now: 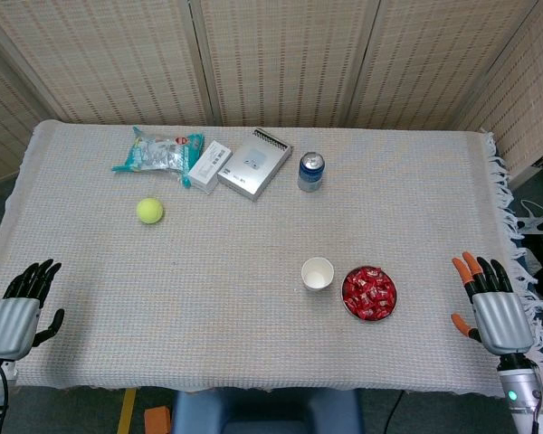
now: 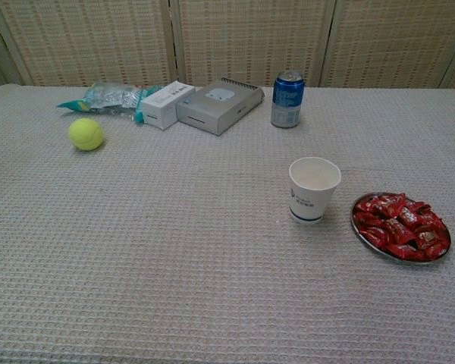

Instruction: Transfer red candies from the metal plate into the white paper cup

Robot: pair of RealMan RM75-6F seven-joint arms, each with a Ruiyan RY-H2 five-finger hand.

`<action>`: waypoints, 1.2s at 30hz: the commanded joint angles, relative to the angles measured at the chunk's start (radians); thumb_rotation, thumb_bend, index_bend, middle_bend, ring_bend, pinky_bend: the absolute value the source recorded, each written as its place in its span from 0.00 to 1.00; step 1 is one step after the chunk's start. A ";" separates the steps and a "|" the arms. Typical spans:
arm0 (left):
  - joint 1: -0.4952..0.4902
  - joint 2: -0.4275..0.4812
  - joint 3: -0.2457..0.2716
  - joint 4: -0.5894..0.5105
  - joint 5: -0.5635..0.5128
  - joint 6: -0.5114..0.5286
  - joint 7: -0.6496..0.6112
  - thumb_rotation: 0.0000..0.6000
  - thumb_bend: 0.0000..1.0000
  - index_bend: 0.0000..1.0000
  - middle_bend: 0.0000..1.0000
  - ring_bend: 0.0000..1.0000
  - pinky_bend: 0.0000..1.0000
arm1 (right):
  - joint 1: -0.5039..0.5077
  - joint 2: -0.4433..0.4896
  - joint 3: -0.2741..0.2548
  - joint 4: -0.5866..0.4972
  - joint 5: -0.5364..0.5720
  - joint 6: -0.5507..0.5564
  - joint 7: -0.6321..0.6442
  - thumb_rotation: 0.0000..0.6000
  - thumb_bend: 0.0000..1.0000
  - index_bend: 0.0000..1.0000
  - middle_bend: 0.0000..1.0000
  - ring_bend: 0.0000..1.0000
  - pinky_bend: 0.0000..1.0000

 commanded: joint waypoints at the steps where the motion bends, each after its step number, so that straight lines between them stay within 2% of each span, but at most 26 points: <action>1: -0.004 0.005 0.000 -0.007 -0.009 -0.006 0.004 1.00 0.42 0.00 0.00 0.00 0.13 | 0.010 -0.008 -0.006 0.011 -0.012 -0.015 0.001 1.00 0.15 0.00 0.00 0.00 0.00; 9: -0.018 0.020 -0.005 -0.010 -0.030 -0.042 -0.025 1.00 0.42 0.00 0.00 0.00 0.14 | 0.107 -0.070 -0.022 0.055 -0.049 -0.166 -0.069 1.00 0.15 0.00 0.00 0.00 0.01; 11: -0.024 0.023 -0.010 -0.005 -0.034 -0.049 -0.036 1.00 0.42 0.00 0.00 0.00 0.14 | 0.144 -0.087 -0.009 0.053 -0.049 -0.205 -0.126 1.00 0.15 0.00 0.00 0.01 0.13; 12: -0.026 0.024 -0.010 -0.003 -0.035 -0.052 -0.038 1.00 0.42 0.00 0.00 0.00 0.14 | 0.160 -0.093 -0.004 0.051 -0.049 -0.221 -0.151 1.00 0.15 0.00 0.00 0.08 0.30; 14: -0.029 0.025 -0.011 -0.002 -0.038 -0.059 -0.046 1.00 0.42 0.00 0.00 0.00 0.14 | 0.196 -0.099 0.002 0.028 -0.033 -0.280 -0.196 1.00 0.15 0.00 0.00 0.31 0.59; 16: -0.030 0.027 -0.009 0.000 -0.036 -0.061 -0.051 1.00 0.42 0.00 0.00 0.00 0.14 | 0.235 -0.099 0.012 0.003 -0.006 -0.343 -0.239 1.00 0.15 0.00 0.00 0.44 0.74; 18: -0.029 0.028 -0.007 0.001 -0.037 -0.061 -0.051 1.00 0.42 0.00 0.00 0.00 0.14 | 0.258 -0.102 0.019 -0.012 0.032 -0.389 -0.277 1.00 0.15 0.00 0.00 0.51 0.81; 21: -0.029 0.028 -0.006 0.001 -0.037 -0.062 -0.052 1.00 0.42 0.00 0.00 0.00 0.14 | 0.265 -0.104 0.022 -0.018 0.047 -0.400 -0.292 1.00 0.15 0.00 0.00 0.54 0.84; 24: -0.027 0.031 -0.004 -0.001 -0.043 -0.065 -0.052 1.00 0.42 0.00 0.00 0.00 0.15 | 0.302 -0.129 0.034 -0.028 0.123 -0.456 -0.394 1.00 0.15 0.00 0.00 0.57 0.87; 26: -0.025 0.030 -0.002 -0.003 -0.046 -0.065 -0.047 1.00 0.42 0.00 0.00 0.00 0.15 | 0.334 -0.158 0.037 -0.021 0.211 -0.506 -0.489 1.00 0.15 0.00 0.01 0.59 0.87; 31: -0.025 0.030 -0.001 -0.005 -0.049 -0.066 -0.043 1.00 0.42 0.00 0.00 0.00 0.15 | 0.359 -0.174 0.027 -0.048 0.334 -0.493 -0.623 1.00 0.15 0.00 0.05 0.61 0.88; 36: -0.027 0.029 0.001 -0.005 -0.052 -0.070 -0.041 1.00 0.42 0.00 0.00 0.00 0.15 | 0.379 -0.182 0.011 -0.056 0.397 -0.479 -0.674 1.00 0.15 0.00 0.06 0.61 0.89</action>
